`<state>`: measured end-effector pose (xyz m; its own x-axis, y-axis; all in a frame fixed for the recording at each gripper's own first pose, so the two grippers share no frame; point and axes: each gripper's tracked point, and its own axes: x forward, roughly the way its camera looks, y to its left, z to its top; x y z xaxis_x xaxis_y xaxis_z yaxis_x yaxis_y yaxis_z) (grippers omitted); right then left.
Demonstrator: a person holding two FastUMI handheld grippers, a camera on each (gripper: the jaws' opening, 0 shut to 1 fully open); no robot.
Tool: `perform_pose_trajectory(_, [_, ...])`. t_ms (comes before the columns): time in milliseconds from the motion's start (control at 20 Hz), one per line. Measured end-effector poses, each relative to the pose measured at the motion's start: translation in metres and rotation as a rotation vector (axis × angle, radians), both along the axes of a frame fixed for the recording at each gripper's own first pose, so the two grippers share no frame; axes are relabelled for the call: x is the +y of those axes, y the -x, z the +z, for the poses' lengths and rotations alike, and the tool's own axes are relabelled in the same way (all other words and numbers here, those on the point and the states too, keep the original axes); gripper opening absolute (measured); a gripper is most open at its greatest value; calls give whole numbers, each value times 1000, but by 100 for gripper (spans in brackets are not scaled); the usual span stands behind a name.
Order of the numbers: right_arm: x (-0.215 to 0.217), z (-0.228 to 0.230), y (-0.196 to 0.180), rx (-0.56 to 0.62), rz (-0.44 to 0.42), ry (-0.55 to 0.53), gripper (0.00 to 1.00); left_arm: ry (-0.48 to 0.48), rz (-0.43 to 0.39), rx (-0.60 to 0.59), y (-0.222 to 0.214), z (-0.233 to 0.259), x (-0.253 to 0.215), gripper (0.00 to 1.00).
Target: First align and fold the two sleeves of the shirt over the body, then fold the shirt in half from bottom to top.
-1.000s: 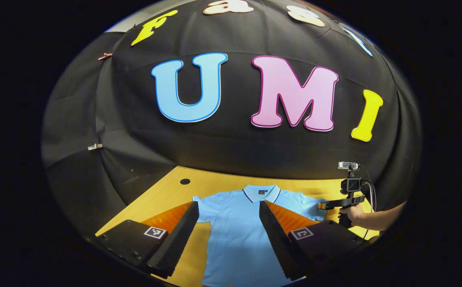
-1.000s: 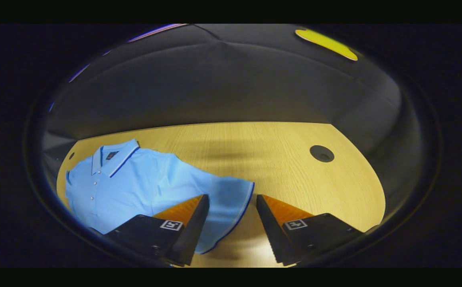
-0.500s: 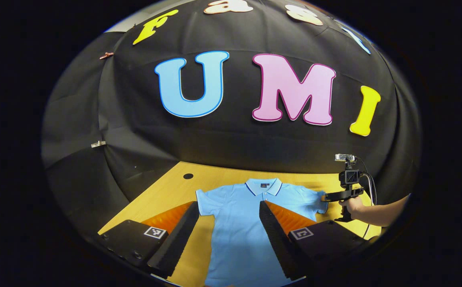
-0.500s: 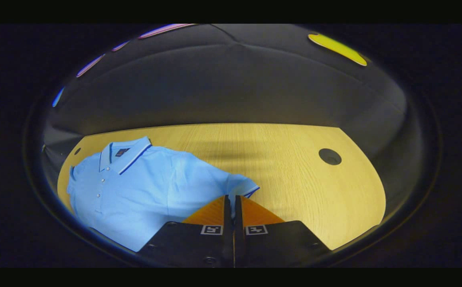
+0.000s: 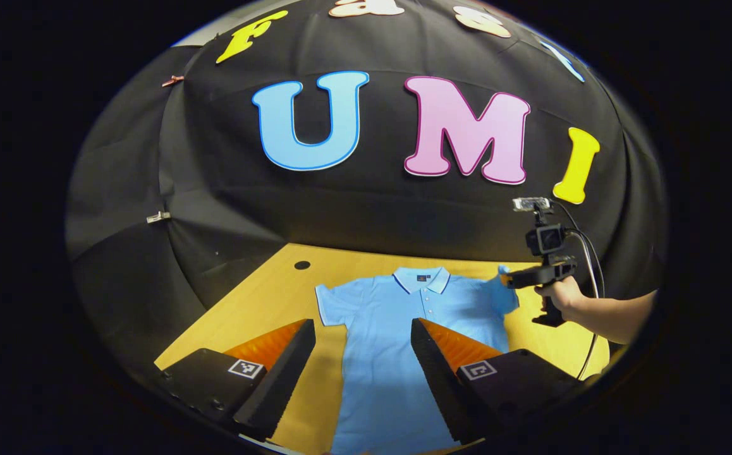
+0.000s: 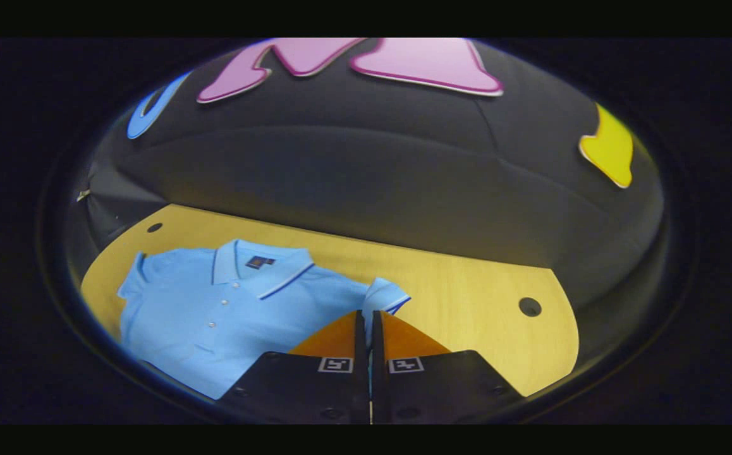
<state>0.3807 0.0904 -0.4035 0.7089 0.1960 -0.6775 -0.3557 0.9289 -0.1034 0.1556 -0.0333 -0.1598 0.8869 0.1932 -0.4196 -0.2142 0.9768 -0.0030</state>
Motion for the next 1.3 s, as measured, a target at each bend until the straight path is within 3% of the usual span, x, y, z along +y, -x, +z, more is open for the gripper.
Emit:
perform_pose_trajectory(100, [24,0,8,-11,51,41,5,-23,-4,-5,6,-4,8,97])
perform_pose_trajectory(200, [58,-3,25,16,78,6,3,-24,-14,-13,12,-8,15,97])
perform_pose_trajectory(300, [94,-4,40,44,104,-49,11,-4,-8,-15,15,-14,26,97])
perform_pose_trajectory(350, [110,-3,49,57,124,-77,4,6,2,-15,16,-18,33,97])
perform_pose_trajectory(500, [146,-2,77,92,182,-152,34,21,31,-10,11,-27,56,97])
perform_pose_trajectory(600, [152,6,92,96,193,-181,62,27,44,-9,3,-34,73,97])
perform_pose_trajectory(750, [128,22,112,102,134,-220,93,59,55,-15,-22,-45,94,97])
perform_pose_trajectory(800, [112,30,116,91,107,-213,98,72,55,-16,-33,-49,101,97])
perform_pose_trajectory(1000, [57,58,133,48,50,-173,94,104,57,4,-86,-72,123,97])
perform_pose_trajectory(1050, [45,66,139,34,45,-165,98,104,55,7,-100,-79,128,97])
perform_pose_trajectory(1100, [33,74,144,20,33,-162,94,99,46,25,-117,-88,132,97])
perform_pose_trajectory(1300, [2,107,167,-43,-23,-207,97,53,31,125,-181,-140,149,97])
